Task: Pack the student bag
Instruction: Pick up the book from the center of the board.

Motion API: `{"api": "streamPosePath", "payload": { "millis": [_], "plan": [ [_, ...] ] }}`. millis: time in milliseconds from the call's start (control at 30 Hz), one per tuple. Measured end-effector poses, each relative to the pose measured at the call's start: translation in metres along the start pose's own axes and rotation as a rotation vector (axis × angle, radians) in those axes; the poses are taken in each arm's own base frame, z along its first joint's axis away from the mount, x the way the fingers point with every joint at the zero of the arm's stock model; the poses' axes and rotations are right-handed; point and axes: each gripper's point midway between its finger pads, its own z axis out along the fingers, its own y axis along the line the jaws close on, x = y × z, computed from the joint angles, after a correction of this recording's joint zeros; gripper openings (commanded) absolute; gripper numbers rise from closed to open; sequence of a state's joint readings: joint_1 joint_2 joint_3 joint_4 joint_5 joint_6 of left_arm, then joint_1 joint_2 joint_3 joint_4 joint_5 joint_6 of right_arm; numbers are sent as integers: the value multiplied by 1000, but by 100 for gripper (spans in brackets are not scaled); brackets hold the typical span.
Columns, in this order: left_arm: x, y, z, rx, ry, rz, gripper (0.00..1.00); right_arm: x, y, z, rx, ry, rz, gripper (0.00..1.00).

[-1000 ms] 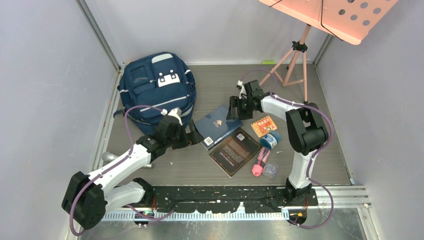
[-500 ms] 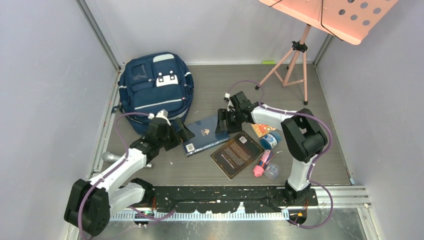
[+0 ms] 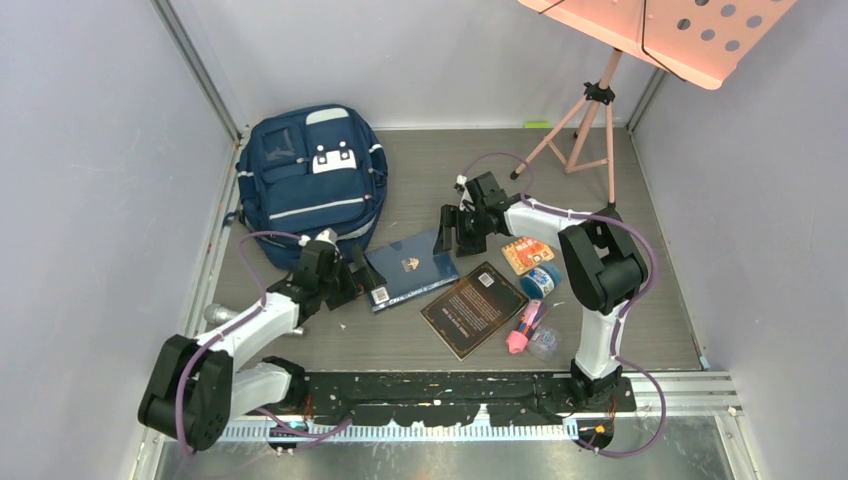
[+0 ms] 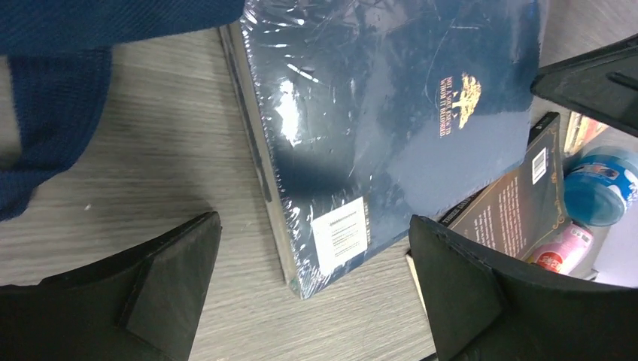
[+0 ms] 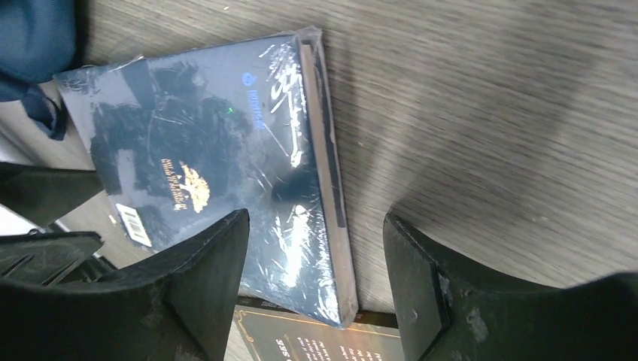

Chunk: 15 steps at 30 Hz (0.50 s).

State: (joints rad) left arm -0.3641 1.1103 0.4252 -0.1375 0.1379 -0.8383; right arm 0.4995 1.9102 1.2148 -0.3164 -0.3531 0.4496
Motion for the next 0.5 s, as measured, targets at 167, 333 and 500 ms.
{"api": "streamPosePath", "payload": {
  "millis": [167, 333, 500],
  "plan": [
    [-7, -16, 12, 80, -14, -10, 96, 1, 13, 5, -86, 20, 6, 71],
    [-9, -24, 19, 143, -11, -14, 80, -1, 21, 7, -158, 22, 31, 67],
    [-9, -20, 21, 141, -13, -6, 61, -5, 17, 8, -185, -2, 67, 54]
  ]
}}
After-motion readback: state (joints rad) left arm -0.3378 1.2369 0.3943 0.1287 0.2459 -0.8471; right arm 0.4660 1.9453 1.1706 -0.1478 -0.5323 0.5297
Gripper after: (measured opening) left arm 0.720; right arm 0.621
